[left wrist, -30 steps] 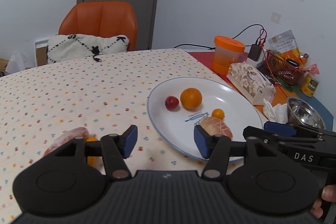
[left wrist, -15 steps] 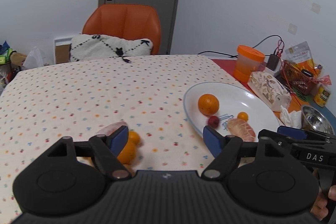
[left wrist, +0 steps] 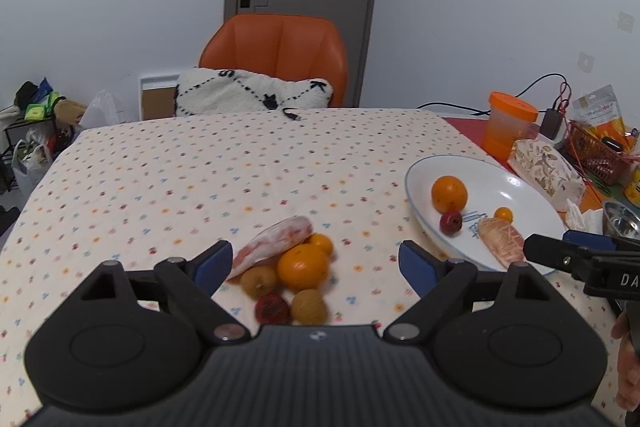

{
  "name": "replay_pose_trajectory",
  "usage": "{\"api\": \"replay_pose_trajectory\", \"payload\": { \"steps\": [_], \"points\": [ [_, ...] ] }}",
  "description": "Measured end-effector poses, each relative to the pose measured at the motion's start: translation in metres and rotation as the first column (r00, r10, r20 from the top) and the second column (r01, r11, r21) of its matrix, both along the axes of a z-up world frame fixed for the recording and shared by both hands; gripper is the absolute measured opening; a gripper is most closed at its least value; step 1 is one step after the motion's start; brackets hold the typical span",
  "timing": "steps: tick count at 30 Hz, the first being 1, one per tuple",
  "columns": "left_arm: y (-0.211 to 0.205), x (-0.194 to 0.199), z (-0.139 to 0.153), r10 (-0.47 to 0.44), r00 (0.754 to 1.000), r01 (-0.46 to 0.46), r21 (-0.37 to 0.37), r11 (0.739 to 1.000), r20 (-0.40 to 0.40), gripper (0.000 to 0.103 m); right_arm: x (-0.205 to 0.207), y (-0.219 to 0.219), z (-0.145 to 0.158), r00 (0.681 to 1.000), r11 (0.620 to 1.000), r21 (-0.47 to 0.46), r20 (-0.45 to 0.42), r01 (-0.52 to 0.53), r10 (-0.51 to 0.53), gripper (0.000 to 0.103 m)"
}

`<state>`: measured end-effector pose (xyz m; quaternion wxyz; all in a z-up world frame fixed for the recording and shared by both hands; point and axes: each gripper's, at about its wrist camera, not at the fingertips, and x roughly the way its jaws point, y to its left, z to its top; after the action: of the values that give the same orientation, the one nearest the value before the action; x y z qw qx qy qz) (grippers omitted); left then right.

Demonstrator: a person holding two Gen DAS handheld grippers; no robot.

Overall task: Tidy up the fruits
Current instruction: 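Move both open grippers back to the fruit pile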

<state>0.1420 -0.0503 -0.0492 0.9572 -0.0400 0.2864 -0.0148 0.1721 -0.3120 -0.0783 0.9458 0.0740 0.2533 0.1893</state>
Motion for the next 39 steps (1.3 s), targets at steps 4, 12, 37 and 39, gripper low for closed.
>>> {"api": "replay_pose_trajectory", "payload": {
  "steps": [4, 12, 37, 39],
  "points": [
    [0.009, -0.007, -0.003, 0.022, 1.0, -0.022, 0.003, 1.0, -0.004, 0.089, -0.002, 0.007, 0.001, 1.0, 1.0, 0.0, -0.001, -0.015, 0.015, 0.103],
    [0.03, -0.02, -0.009, 0.075, 0.997, -0.075, -0.012, 0.997, -0.006, 0.089, -0.003, 0.02, 0.0, 0.999, 0.999, 0.008, -0.001, -0.045, 0.045, 0.103],
    [0.073, -0.032, -0.025, 0.118, 0.993, -0.12, -0.096, 0.988, -0.027, 0.078, -0.005, 0.064, 0.005, 0.985, 0.985, -0.022, -0.008, -0.172, 0.172, 0.076],
    [0.074, -0.031, -0.027, 0.11, 0.994, -0.112, -0.1, 0.989, -0.028, 0.075, -0.005, 0.07, 0.004, 0.983, 0.982, -0.03, -0.013, -0.185, 0.185, 0.074]
  ]
}}
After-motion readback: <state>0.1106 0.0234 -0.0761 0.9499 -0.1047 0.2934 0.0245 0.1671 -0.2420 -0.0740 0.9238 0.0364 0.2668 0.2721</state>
